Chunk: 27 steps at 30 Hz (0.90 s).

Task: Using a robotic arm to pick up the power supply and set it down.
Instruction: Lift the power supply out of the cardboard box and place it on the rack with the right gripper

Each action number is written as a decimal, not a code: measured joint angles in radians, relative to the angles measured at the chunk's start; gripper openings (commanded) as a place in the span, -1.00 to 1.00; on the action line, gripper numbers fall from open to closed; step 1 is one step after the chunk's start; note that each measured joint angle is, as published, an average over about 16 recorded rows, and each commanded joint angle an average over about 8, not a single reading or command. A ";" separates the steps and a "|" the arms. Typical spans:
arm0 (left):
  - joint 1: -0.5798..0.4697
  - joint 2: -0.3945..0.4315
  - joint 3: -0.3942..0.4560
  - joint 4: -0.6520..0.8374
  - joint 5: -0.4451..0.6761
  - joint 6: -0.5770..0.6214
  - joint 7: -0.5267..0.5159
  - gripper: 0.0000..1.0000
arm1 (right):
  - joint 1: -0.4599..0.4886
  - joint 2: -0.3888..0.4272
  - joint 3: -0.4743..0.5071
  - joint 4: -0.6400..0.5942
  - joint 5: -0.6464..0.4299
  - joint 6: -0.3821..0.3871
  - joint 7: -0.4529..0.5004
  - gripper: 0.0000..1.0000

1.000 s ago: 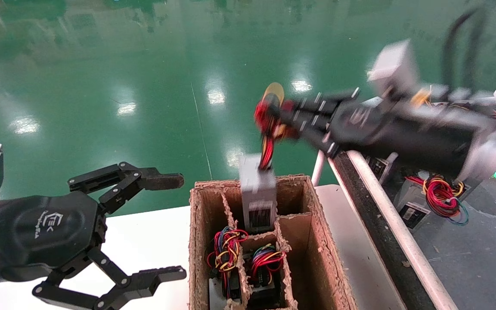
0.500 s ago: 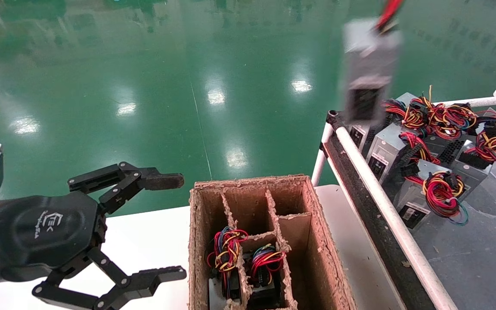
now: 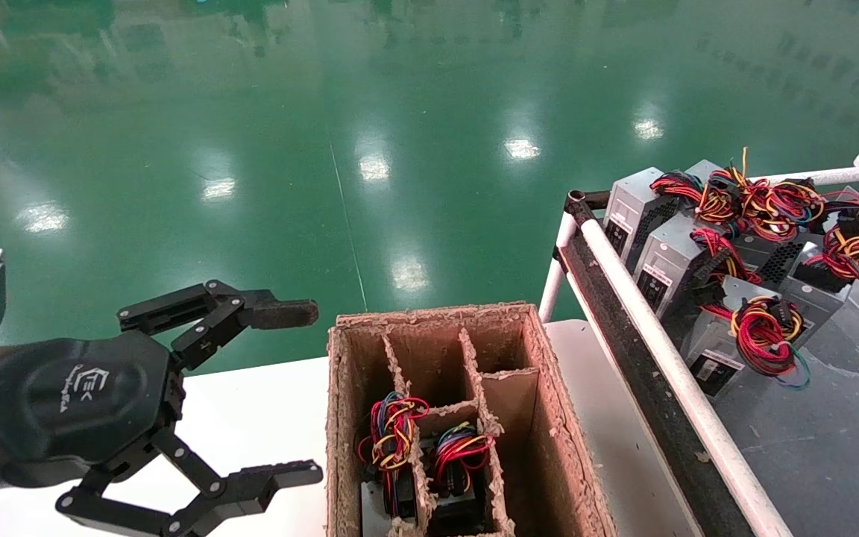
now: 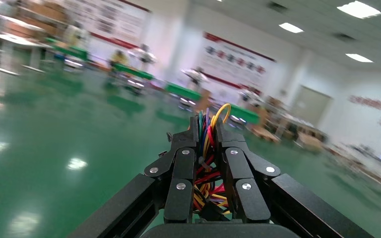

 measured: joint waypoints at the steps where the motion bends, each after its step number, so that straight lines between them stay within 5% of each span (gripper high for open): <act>1: 0.000 0.000 0.000 0.000 0.000 0.000 0.000 1.00 | -0.016 0.014 0.012 -0.014 0.003 0.002 -0.004 -1.00; 13: 0.000 0.000 0.000 0.000 0.000 0.000 0.000 1.00 | -0.253 0.101 0.159 -0.225 0.058 -0.053 -0.064 -1.00; 27: 0.000 0.000 0.000 0.000 0.000 0.000 0.000 1.00 | -0.479 0.039 0.245 -0.374 0.096 -0.159 -0.098 -1.00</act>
